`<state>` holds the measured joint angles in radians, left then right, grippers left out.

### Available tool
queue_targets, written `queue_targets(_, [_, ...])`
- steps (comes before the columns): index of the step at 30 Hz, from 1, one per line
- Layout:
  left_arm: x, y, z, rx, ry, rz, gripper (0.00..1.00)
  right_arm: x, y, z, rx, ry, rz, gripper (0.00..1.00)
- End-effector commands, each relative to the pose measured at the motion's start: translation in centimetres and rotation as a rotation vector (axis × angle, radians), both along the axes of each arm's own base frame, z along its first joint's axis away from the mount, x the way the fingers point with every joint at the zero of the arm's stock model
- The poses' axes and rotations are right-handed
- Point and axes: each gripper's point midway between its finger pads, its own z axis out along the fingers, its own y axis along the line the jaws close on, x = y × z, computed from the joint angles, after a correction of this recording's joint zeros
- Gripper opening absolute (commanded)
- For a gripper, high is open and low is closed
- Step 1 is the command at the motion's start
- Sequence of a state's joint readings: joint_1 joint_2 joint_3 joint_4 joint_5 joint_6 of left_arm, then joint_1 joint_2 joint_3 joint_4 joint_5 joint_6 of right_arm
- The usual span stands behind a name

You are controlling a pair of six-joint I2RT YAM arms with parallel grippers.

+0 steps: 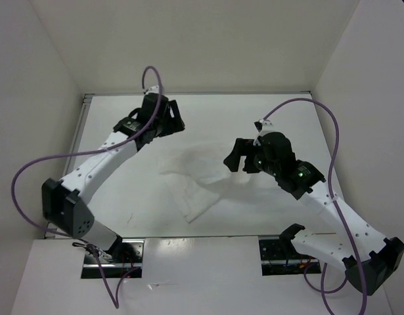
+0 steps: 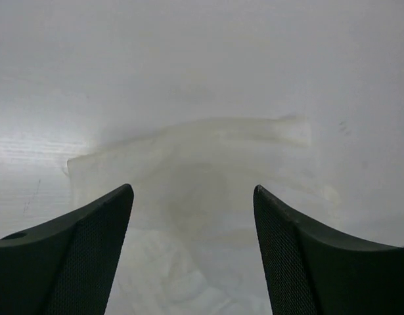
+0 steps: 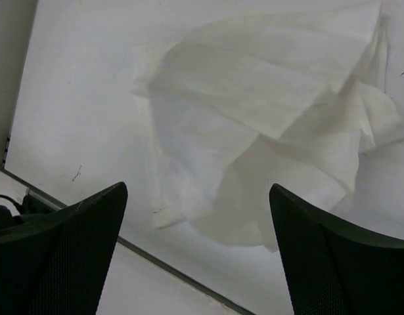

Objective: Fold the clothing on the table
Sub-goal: Move the skirt to the center of the board, then flatten the skirt out

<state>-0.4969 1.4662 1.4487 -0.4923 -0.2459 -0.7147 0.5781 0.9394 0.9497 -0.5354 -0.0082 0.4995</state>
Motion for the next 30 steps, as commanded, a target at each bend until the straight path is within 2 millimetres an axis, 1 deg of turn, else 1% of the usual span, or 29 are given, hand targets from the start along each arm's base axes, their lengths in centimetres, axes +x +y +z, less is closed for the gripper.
queue_targets(1, [0.4,-0.4,-6.4,0.049,0.149,0.012,0.81,1.0,1.1,1.3,0.026,-0.015,0.026,0.93])
queue_targets(2, [0.6,-0.5,-7.3,0.06,0.169,0.012,0.81,0.9,1.4,1.2,0.024,0.002,0.038,0.93])
queue_targets(3, [0.6,-0.7,-7.2,0.05,0.165,0.004,0.81,0.9,1.6,1.2,0.014,0.013,0.055,0.9])
queue_targets(4, [0.6,-0.7,-8.2,0.062,0.186,0.004,0.81,0.8,1.9,0.8,0.01,0.038,0.07,0.89])
queue_targets(5, [0.6,-0.7,-8.2,0.062,0.186,0.004,0.81,0.6,2.7,-0.4,-0.013,0.084,0.127,0.88])
queue_targets(6, [0.6,-0.7,-9.0,0.068,0.197,0.004,0.81,0.3,3.0,-0.7,-0.024,0.12,0.154,0.84])
queue_targets(7, [0.3,-0.5,-9.6,0.075,0.21,0.004,0.81,0.0,3.4,-1.3,-0.035,0.155,0.18,0.83])
queue_targets(8, [0.4,-0.4,-9.6,0.081,0.207,0.013,0.81,0.0,3.7,-2.7,-0.062,0.215,0.199,0.82])
queue_targets(9, [0.3,-0.1,-10.6,0.107,0.225,0.013,0.81,-0.7,4.8,-2.8,-0.077,0.234,0.239,0.82])
queue_targets(10, [0.3,-0.1,-11.1,0.112,0.235,0.013,0.81,-1.4,4.9,-4.1,-0.106,0.284,0.251,0.81])
queue_targets(11, [0.2,0.5,-12.0,0.137,0.24,0.035,0.81,-1.5,5.5,-5.5,-0.133,0.336,0.276,0.79])
queue_targets(12, [0.1,0.8,-13.0,0.155,0.26,0.042,0.81,-1.5,5.5,-6.8,-0.152,0.384,0.268,0.79])
queue_targets(13, [0.2,0.9,-14.4,0.174,0.281,0.049,0.81,-1.7,5.8,-9.2,-0.179,0.474,0.27,0.72])
queue_targets(14, [0.4,0.9,-15.0,0.186,0.287,0.042,0.78,-1.8,6.0,-9.2,-0.167,0.484,0.273,0.67])
queue_targets(15, [0.6,0.8,-15.6,0.202,0.296,0.034,0.68,-2.2,5.8,-12.0,-0.203,0.584,0.248,0.61])
queue_targets(16, [0.5,0.6,-17.3,0.214,0.336,0.024,0.57,-2.3,6.0,-13.1,-0.21,0.628,0.245,0.47])
queue_targets(17, [0.9,0.2,-18.0,0.215,0.35,0.017,0.31,-2.8,5.8,-15.3,-0.237,0.703,0.236,0.36])
queue_targets(18, [0.9,0.2,-18.0,0.215,0.35,0.017,0.31,-2.9,5.8,-16.1,-0.245,0.733,0.224,0.36])
queue_targets(19, [0.6,0.1,-19.0,0.223,0.382,0.009,0.12,-3.0,5.6,-17.4,-0.272,0.763,0.213,0.31])
queue_targets(20, [0.6,0.1,-19.0,0.223,0.382,0.009,0.06,-2.8,5.4,-17.5,-0.28,0.758,0.205,0.31])
queue_targets(21, [0.6,0.2,-19.4,0.228,0.39,0.009,0.02,-2.3,5.6,-17.9,-0.29,0.763,0.184,0.31])
queue_targets(22, [-0.2,0.4,-20.4,0.234,0.418,0.002,0.0,-1.9,5.1,-18.4,-0.322,0.756,0.16,0.31])
queue_targets(24, [-1.1,0.6,-21.4,0.234,0.45,0.004,0.0,-0.6,4.7,-19.0,-0.335,0.756,0.115,0.31])
queue_targets(25, [-1.4,0.7,-21.4,0.226,0.447,0.011,0.0,-0.1,4.4,-19.3,-0.341,0.758,0.098,0.31])
queue_targets(26, [-2.3,1.2,-22.5,0.234,0.48,0.02,0.0,1.1,3.9,-19.4,-0.334,0.753,0.066,0.31])
queue_targets(27, [-2.9,1.2,-22.8,0.23,0.493,0.011,0.0,1.6,3.6,-19.9,-0.33,0.758,0.052,0.31])
queue_targets(28, [-4.3,1.3,-23.7,0.207,0.534,0.01,0.0,2.9,3.1,-20.7,-0.323,0.773,0.022,0.31])
queue_targets(29, [-4.4,0.9,-23.7,0.21,0.534,0.001,0.0,3.6,3.2,-20.2,-0.311,0.758,0.014,0.31])
queue_targets(30, [-5.0,0.9,-23.4,0.188,0.537,0.007,0.0,4.1,3.5,-20.2,-0.308,0.753,0.015,0.31])
